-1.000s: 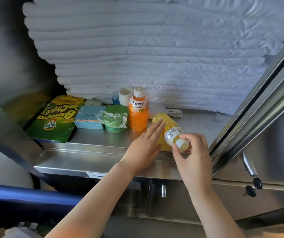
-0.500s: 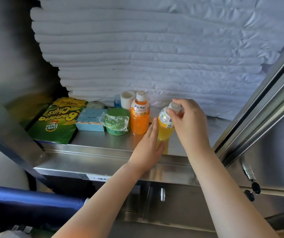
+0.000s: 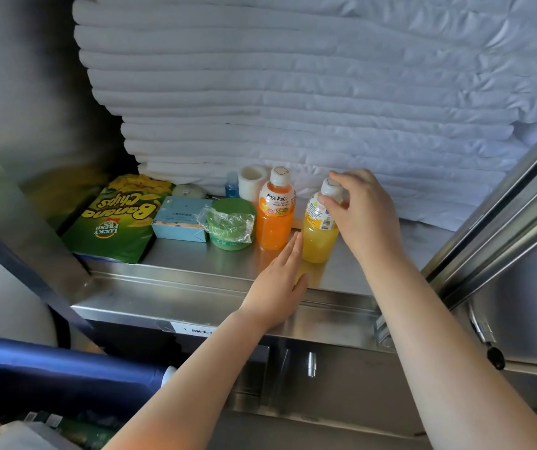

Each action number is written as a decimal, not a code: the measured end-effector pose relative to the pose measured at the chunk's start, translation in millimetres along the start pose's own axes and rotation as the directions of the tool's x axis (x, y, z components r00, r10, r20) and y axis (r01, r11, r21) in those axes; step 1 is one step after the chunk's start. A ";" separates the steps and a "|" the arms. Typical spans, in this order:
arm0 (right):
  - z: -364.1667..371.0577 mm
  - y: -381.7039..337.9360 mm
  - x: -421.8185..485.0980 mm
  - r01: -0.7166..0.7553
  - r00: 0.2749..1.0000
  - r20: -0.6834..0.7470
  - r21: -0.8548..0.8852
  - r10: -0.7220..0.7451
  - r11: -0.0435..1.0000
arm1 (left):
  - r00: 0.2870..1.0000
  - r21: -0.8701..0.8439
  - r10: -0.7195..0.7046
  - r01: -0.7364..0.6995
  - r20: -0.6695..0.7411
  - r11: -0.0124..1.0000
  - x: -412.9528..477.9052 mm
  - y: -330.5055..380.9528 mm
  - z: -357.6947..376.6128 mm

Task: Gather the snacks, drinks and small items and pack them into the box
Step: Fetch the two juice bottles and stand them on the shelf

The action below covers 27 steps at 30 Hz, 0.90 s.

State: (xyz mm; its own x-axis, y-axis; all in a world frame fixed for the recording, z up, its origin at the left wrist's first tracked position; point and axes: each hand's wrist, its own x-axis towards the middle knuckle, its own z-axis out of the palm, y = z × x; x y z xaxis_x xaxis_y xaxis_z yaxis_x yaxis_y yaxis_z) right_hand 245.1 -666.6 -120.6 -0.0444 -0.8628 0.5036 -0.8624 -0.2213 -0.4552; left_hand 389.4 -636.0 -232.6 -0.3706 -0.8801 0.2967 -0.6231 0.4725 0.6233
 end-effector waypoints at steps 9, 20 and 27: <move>-28.8 -4.7 16.2 0.121 0.961 0.252 -0.020 -0.112 0.992 | 0.991 0.175 0.129 -0.124 -0.017 0.977 -8.6 -8.8 6.3; -27.6 -5.7 26.4 -0.010 0.974 0.226 0.041 0.000 0.999 | 0.993 0.272 0.122 -0.116 -0.006 0.955 -8.9 -10.8 12.8; -20.4 -10.2 26.9 -0.046 0.986 0.158 0.000 0.046 0.999 | 0.990 0.296 0.139 -0.127 -0.020 0.947 -9.7 -10.3 13.9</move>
State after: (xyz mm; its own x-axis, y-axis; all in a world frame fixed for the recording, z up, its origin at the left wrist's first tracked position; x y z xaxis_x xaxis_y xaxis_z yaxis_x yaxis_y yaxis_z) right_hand 242.4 -678.3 -87.4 -0.0035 -0.9331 0.3595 -0.8594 -0.1810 -0.4782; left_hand 389.9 -631.7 -252.0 -0.4400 -0.8065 0.3950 -0.7468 0.5729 0.3378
